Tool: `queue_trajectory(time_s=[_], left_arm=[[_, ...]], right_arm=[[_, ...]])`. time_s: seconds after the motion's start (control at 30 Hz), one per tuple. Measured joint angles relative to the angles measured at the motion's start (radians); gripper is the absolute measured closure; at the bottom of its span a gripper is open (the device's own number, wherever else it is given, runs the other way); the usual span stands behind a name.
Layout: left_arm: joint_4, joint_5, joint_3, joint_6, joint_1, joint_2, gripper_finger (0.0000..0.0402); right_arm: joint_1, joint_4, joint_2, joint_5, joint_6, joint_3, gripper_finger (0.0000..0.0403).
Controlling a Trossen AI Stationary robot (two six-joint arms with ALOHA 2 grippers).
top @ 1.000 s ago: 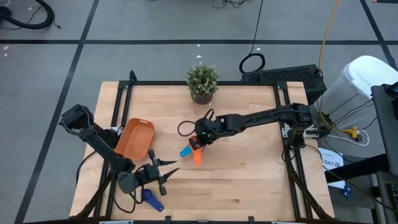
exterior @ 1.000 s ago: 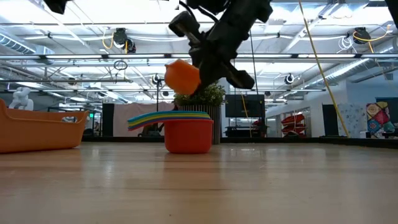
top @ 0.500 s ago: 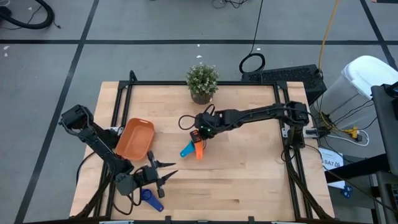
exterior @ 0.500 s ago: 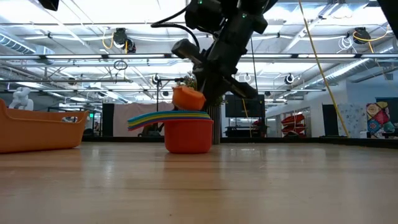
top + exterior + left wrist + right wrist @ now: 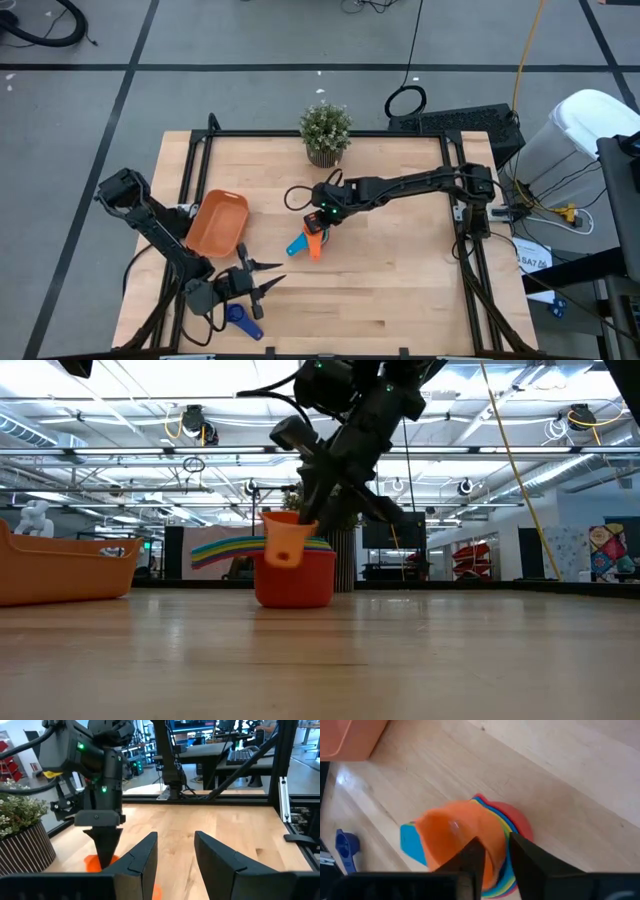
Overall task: Nest measuring cups in basket
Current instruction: Stack the orange measuring cup on top of the light blue measuring cup
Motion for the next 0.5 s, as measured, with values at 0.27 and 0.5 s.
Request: queue_trajectory(time_s=[0.27,0.5], left_arm=[[0.0,-0.001,0.0,-0.004,-0.01,0.0,0.0268],[-0.001,-0.002,0.0,-0.014,-0.01,0.0,0.0268]], right_arm=[[0.012,-0.006,-0.002,-0.055,0.007,0.0,0.0269],[0.011,-0.001,-0.001,-0.103,0.0,0.0,0.0262]])
